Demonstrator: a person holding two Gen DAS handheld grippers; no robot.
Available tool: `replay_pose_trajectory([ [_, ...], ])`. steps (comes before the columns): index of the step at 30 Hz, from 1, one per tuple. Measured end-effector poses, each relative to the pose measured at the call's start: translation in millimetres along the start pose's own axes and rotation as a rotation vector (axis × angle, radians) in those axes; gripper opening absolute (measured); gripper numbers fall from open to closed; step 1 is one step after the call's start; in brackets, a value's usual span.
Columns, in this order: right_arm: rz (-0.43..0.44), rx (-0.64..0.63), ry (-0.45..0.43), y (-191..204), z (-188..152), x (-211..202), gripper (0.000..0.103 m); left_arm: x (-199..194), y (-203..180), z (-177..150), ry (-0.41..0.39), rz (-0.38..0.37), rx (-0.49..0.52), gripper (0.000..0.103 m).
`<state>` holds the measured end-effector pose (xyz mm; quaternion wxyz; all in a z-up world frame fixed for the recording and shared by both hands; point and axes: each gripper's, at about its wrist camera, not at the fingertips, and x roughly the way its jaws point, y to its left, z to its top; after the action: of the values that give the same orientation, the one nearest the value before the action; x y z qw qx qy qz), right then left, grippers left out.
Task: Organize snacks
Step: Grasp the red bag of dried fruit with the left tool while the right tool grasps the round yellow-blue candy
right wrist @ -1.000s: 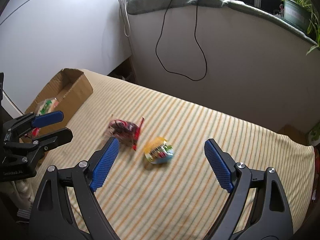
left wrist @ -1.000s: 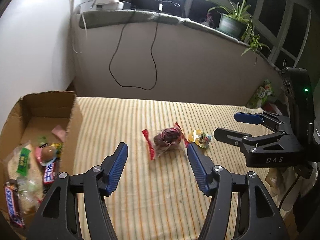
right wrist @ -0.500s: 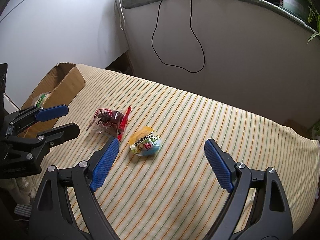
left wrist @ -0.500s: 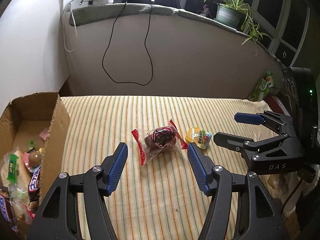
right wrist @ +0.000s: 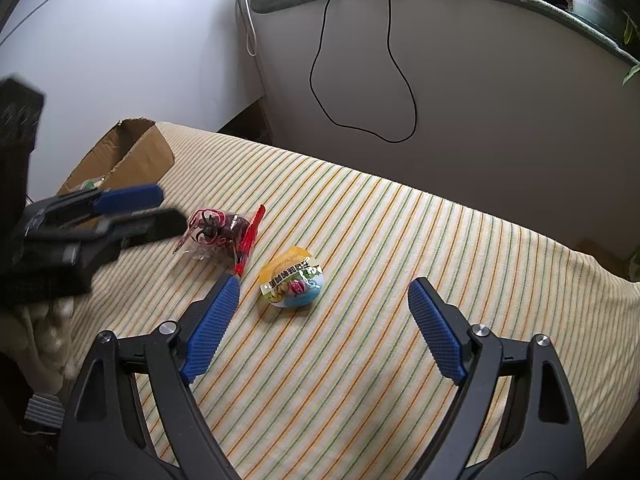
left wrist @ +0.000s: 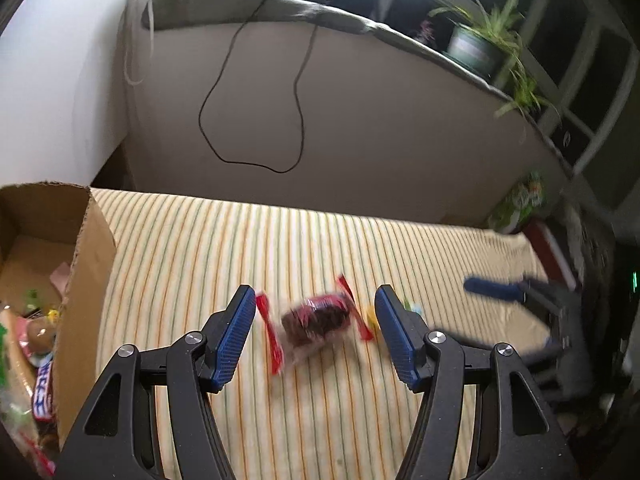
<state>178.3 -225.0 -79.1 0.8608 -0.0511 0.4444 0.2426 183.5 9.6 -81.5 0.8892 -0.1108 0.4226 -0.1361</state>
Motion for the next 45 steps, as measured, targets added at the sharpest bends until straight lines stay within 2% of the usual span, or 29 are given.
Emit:
replay_pose_trajectory([
  [5,0.006,-0.004,0.002,1.0,-0.8,-0.8,0.080,14.8,1.3,11.7,0.015,0.004,-0.013,0.062],
  [8,0.015,-0.002,0.004,2.9,-0.3,-0.3,0.077,29.6,2.8,16.6,0.049,-0.001,-0.022,0.062],
  [15,0.019,-0.032,0.018,10.6,-3.0,3.1,0.072,48.0,3.4,4.2,0.148,-0.041,-0.025,0.059],
  [20,0.021,-0.037,0.027,9.2,-5.9,5.5,0.068,37.6,-5.9,-9.6,0.156,-0.043,0.032,0.059],
  [27,0.025,-0.057,0.042,11.7,-7.5,10.8,0.066,16.0,-22.0,-20.1,0.097,0.038,0.153,0.059],
  [33,0.014,-0.088,0.061,16.3,-6.0,22.9,0.067,5.2,-28.8,-32.6,0.075,0.065,0.245,0.062],
  [37,-0.007,-0.121,0.068,21.7,-6.3,29.7,0.067,9.5,-37.5,-43.1,0.095,0.069,0.312,0.066],
  [45,-0.042,-0.175,0.075,29.4,-5.8,37.3,0.067,34.8,-59.3,-40.8,0.094,0.120,0.410,0.067],
])
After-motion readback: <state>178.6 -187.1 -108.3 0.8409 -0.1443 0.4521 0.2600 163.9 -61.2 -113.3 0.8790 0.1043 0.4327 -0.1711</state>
